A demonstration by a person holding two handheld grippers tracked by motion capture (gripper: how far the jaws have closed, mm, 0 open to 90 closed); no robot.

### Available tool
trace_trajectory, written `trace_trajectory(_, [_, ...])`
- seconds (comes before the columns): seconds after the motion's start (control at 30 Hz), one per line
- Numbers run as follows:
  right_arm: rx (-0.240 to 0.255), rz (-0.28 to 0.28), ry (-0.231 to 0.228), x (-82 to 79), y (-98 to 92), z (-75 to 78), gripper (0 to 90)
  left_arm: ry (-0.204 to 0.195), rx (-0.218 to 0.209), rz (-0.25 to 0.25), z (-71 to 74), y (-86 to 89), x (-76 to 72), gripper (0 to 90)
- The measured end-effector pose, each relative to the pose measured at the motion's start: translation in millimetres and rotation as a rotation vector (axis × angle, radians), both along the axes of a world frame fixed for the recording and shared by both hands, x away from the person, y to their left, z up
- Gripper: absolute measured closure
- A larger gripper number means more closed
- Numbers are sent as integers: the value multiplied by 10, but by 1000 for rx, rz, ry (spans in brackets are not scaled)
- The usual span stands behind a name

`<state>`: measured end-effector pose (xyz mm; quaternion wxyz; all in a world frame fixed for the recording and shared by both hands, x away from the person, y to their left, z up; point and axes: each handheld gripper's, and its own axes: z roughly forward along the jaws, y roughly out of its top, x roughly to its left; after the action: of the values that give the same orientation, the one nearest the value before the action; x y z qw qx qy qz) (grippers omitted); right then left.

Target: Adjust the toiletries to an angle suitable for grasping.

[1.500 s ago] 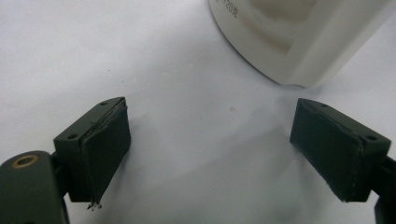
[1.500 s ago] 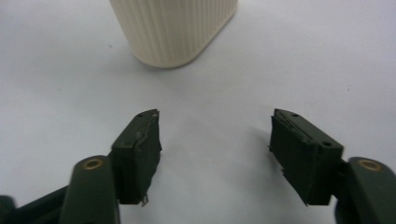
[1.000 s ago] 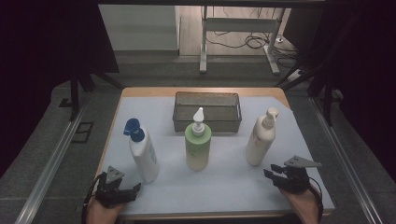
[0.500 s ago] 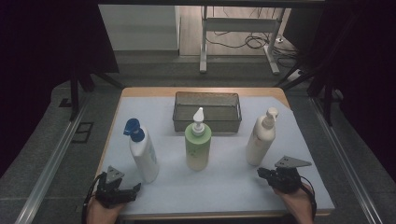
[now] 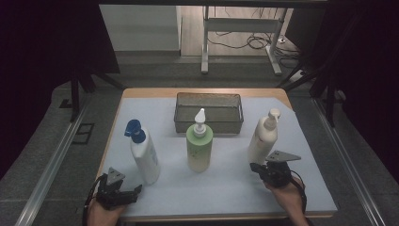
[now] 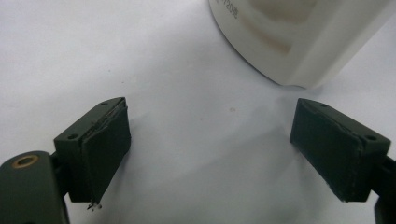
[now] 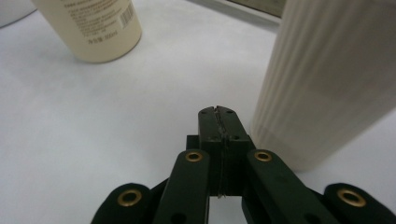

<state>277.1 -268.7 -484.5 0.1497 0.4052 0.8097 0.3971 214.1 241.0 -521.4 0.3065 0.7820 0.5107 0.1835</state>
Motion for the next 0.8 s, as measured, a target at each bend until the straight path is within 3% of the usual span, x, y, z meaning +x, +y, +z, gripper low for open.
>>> trace_trajectory(0.2, [19, -30, -26, 68, 63, 1, 892, 0, 0, 0, 0, 0, 0, 120])
trace_trajectory(0.53, [0, -78, -57, 149, 102, -60, 892, 0, 1, 0, 0, -1, 0, 120])
trace_trajectory(0.8, [-16, -80, -68, 131, 60, -64, 892, -1, 1, 0, 0, -1, 0, 120])
